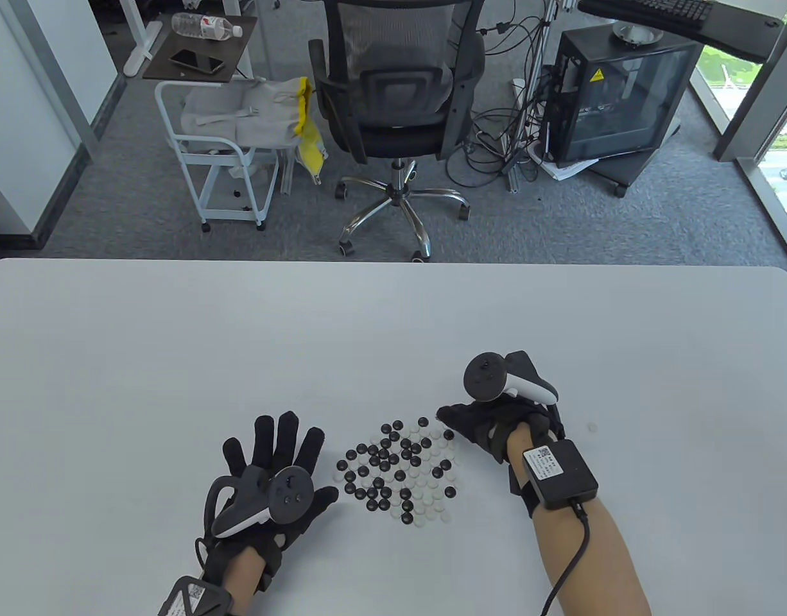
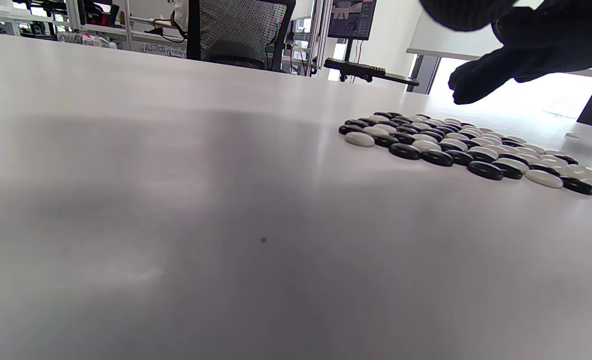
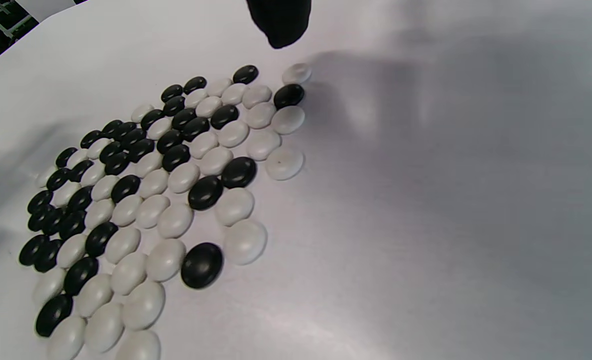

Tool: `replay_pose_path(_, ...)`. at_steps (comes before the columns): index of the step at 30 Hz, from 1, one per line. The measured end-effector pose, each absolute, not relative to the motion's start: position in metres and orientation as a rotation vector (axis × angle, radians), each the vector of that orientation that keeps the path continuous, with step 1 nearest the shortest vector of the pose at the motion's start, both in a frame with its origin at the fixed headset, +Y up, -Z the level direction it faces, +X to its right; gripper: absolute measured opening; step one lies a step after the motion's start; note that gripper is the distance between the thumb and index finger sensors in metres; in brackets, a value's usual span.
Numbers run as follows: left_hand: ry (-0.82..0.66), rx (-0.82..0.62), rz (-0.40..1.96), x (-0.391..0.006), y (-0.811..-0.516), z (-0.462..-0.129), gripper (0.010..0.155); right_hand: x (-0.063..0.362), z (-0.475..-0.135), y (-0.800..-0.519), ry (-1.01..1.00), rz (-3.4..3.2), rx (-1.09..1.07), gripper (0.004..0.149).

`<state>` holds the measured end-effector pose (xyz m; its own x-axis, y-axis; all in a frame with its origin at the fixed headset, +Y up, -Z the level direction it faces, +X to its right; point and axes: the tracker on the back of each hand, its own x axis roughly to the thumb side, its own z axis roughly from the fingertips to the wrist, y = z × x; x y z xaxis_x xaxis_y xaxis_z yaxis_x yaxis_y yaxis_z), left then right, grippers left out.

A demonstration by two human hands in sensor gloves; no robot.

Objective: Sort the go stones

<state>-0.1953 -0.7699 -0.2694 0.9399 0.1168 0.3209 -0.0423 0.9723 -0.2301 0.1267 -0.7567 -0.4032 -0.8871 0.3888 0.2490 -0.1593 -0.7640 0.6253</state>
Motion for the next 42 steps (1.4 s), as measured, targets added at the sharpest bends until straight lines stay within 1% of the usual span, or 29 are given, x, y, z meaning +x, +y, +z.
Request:
replay_pose_path(4, -0.34, -0.22, 0.088, -0.197, -0.769, -0.269, 0.086, 0.118, -0.405, -0.768, 0.93, 2.659, 0.532, 0.071)
replay_pose_path(7, -0.338, -0.221, 0.095, -0.198, -0.769, -0.269, 0.086, 0.128, -0.409, -0.768, 0.932, 2.704, 0.467, 0.072)
replay_pose_path(9, -0.337, -0.223, 0.095, -0.198, -0.769, -0.269, 0.086, 0.144, -0.412, -0.768, 0.897, 2.73, 0.374, 0.073)
replay_pose_path(12, -0.337, -0.22, 0.093, -0.198, -0.769, -0.269, 0.086, 0.167, -0.414, -0.767, 0.904, 2.779, 0.255, 0.073)
replay_pose_path(16, -0.335, -0.221, 0.093, -0.199, -0.769, -0.269, 0.086, 0.21, -0.412, -0.765, 0.885, 2.802, 0.06, 0.074)
replay_pose_path(21, -0.334, -0.215, 0.093, -0.199, -0.768, -0.27, 0.087, 0.252, -0.403, -0.765, 0.872, 2.806, -0.086, 0.075)
replay_pose_path(25, -0.333, -0.216, 0.085, -0.199, -0.769, -0.27, 0.087, 0.271, -0.397, -0.765, 0.861, 2.788, -0.159, 0.075)
replay_pose_path(32, -0.338, -0.223, 0.064, -0.195, -0.77, -0.27, 0.087, 0.287, -0.391, -0.765, 0.846, 2.802, -0.208, 0.075)
replay_pose_path(38, -0.339, -0.225, 0.053, -0.193, -0.77, -0.269, 0.087, 0.291, -0.39, -0.764, 0.862, 2.811, -0.233, 0.076)
replay_pose_path(40, -0.341, -0.22, 0.054, -0.192, -0.769, -0.269, 0.087, 0.287, -0.391, -0.76, 0.839, 2.84, -0.208, 0.076)
replay_pose_path(42, -0.343, -0.218, 0.055, -0.192, -0.769, -0.269, 0.087, 0.274, -0.393, -0.752, 0.801, 2.846, -0.12, 0.076)
